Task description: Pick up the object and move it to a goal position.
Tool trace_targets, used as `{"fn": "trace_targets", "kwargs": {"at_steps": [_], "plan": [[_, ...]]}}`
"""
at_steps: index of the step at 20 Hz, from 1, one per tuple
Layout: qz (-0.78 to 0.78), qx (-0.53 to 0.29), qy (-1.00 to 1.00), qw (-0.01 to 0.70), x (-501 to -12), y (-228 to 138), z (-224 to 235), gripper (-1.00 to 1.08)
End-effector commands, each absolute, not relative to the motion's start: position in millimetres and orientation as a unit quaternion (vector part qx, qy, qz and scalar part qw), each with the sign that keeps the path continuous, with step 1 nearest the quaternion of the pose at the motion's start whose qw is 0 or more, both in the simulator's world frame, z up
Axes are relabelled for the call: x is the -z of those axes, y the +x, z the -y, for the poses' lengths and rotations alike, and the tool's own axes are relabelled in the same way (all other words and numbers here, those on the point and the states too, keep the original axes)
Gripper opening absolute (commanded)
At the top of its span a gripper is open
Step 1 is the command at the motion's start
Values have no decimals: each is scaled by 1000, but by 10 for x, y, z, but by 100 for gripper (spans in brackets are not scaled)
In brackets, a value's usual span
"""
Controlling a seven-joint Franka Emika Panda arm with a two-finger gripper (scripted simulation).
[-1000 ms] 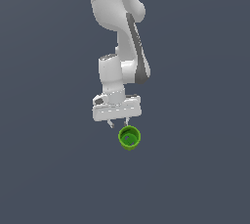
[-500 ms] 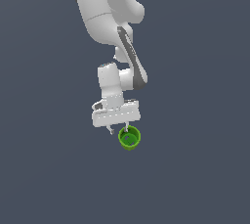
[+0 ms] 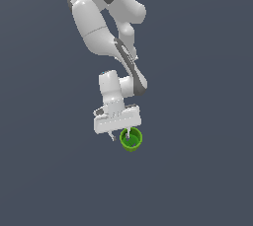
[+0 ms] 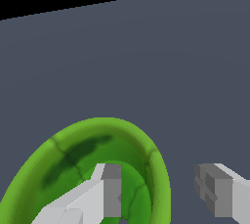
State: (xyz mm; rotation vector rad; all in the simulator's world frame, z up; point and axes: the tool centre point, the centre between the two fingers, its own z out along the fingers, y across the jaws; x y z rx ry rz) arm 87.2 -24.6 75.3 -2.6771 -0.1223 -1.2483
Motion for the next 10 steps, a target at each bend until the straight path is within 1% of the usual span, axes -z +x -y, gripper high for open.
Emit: {"fn": "trace_targets", "kwargs": {"at_steps": [1, 8, 9, 10], "plan": [[43, 429, -897, 95, -736, 905, 240, 28], [45, 437, -893, 97, -712, 939, 231, 28], [45, 437, -893, 97, -712, 939, 231, -100], [45, 437, -893, 97, -712, 939, 231, -100]]}}
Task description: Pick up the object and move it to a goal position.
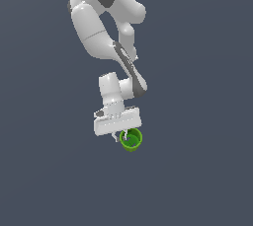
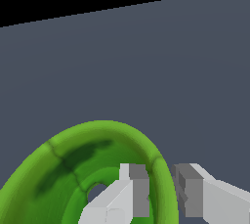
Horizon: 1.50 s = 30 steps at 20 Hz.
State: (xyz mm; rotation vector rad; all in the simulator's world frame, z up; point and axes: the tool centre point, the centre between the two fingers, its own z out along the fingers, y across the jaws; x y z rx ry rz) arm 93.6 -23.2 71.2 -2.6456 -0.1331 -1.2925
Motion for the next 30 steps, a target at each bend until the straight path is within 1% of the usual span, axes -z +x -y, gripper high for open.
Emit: {"fn": "trace_targets", "kwargs": {"at_steps": [1, 11, 17, 24, 30], "plan": [[45, 437, -893, 97, -712, 939, 231, -100], [45, 437, -893, 97, -723, 938, 234, -100], [45, 437, -893, 97, -873, 933, 248, -100], [46, 436, -894, 96, -1279, 924, 290, -100], [47, 435, -894, 95, -1849, 916, 350, -100]]}}
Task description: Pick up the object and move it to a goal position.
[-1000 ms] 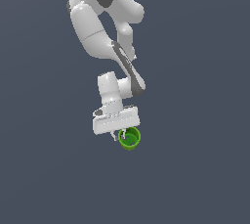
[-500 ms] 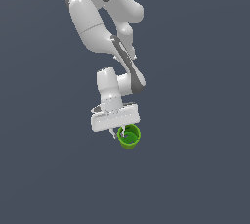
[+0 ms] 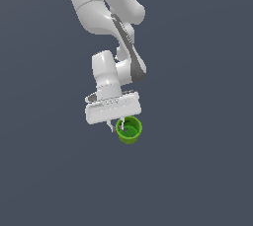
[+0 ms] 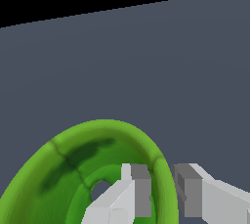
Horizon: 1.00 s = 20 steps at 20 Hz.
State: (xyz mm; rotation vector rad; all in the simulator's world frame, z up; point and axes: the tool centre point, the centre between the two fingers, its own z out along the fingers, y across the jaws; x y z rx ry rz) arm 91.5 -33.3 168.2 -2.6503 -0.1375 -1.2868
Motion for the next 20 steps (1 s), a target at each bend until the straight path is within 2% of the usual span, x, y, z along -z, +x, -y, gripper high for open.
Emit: {"fn": "trace_targets", "kwargs": {"at_steps": [1, 12, 20], "plan": [[47, 435, -894, 95, -1960, 916, 362, -100], [48, 434, -895, 94, -3176, 930, 500, -100], [47, 435, -894, 96, -3776, 954, 578, -100]]}}
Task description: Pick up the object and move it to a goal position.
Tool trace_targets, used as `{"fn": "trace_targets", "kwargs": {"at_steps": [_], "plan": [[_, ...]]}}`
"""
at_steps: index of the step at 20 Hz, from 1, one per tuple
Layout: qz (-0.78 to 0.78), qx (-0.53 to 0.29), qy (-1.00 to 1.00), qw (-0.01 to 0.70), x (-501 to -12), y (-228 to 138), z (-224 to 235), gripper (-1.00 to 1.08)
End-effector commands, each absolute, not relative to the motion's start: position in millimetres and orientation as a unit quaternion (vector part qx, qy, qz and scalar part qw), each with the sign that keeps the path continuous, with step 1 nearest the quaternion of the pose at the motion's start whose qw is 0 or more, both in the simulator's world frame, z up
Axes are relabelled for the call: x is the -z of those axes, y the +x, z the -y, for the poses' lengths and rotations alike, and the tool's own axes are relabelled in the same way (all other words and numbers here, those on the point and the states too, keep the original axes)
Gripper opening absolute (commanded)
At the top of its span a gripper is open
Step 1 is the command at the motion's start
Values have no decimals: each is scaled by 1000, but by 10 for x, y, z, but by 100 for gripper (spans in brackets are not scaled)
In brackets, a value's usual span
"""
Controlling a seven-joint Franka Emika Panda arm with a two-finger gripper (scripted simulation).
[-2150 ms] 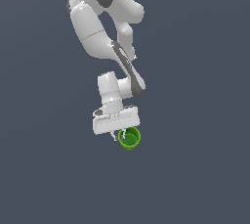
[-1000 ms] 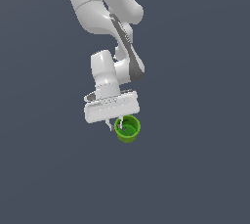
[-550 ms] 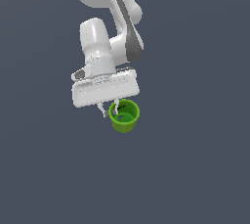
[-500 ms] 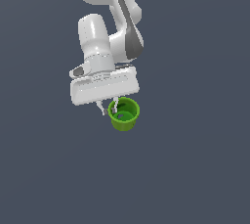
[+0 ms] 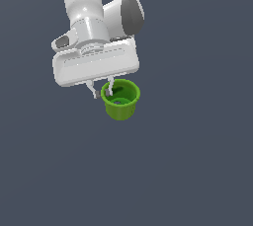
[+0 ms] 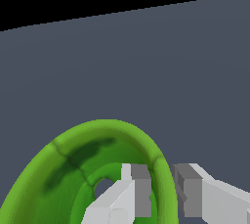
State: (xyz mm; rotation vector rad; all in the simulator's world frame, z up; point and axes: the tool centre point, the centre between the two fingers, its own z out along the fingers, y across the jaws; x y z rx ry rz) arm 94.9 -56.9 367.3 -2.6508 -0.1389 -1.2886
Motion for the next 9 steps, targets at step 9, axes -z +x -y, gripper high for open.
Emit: {"fn": "trace_targets", "kwargs": {"at_steps": [9], "plan": [[46, 436, -893, 97, -4016, 969, 616, -100]]}}
